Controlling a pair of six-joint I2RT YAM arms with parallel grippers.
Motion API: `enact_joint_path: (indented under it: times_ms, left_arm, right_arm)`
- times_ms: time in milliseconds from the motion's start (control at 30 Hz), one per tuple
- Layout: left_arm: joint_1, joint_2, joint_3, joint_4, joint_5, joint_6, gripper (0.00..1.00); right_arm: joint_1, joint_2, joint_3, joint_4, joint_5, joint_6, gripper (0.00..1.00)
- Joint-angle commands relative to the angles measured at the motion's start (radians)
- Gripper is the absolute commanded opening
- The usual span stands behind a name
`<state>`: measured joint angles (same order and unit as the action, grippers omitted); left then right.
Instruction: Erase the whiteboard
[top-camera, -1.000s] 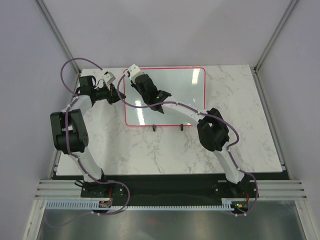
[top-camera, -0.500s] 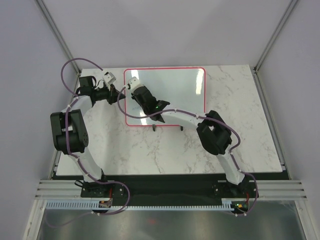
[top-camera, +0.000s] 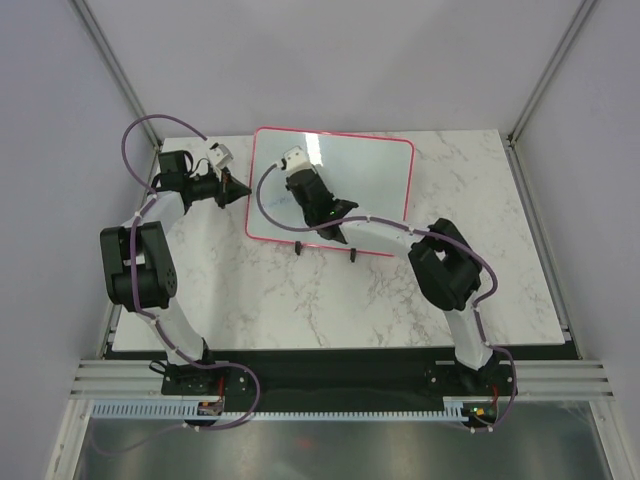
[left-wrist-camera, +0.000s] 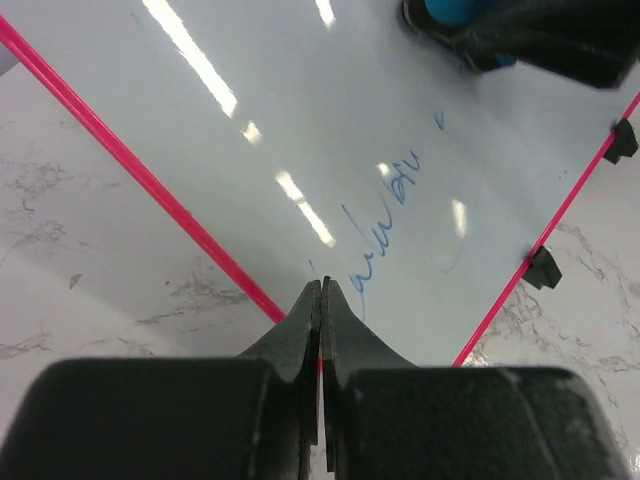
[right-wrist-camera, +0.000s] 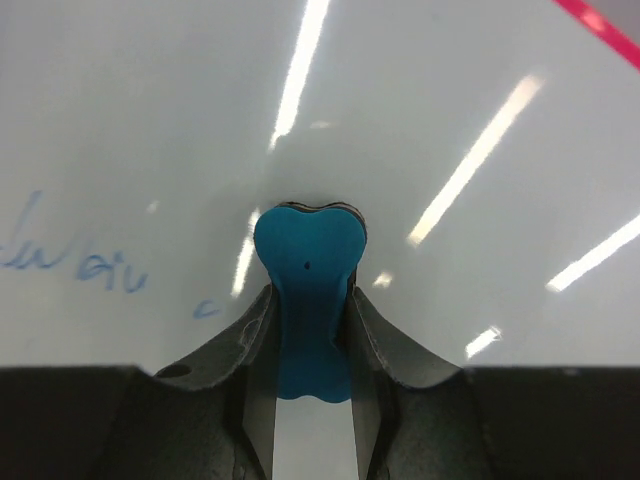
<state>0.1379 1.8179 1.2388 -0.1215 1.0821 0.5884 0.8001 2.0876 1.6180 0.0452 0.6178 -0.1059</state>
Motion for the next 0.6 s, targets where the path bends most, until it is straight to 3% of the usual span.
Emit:
enact_joint_path:
  times_ms: [0, 167, 300, 333, 433, 567]
  left_arm:
    - [-0.003, -0.019, 0.004, 0.022, 0.032, 0.03, 0.02]
    - [-0.003, -0.015, -0.004, 0.022, 0.032, 0.022, 0.02]
    - [0.006, -0.025, 0.014, 0.022, 0.035, -0.015, 0.06]
    - [0.012, -0.01, 0.04, 0.022, 0.035, -0.028, 0.22]
    - [0.045, 0.046, 0.131, 0.022, 0.058, -0.113, 0.56]
    - [0.058, 0.179, 0.244, 0.006, 0.114, -0.209, 0.71]
  right_arm:
    - [0.089, 0.012, -0.012, 0.06, -0.012, -0.017, 0.0]
    - [0.106, -0.035, -0.205, 0.165, 0.037, 0.015, 0.0]
    - [0.106, -0.057, -0.239, 0.171, 0.04, 0.021, 0.0]
    - [0.106, -0.058, -0.24, 0.171, 0.042, 0.025, 0.0]
    - [0.106, -0.06, -0.247, 0.171, 0.039, 0.031, 0.0]
    - [0.106, -0.067, -0.27, 0.177, 0.036, 0.038, 0.0]
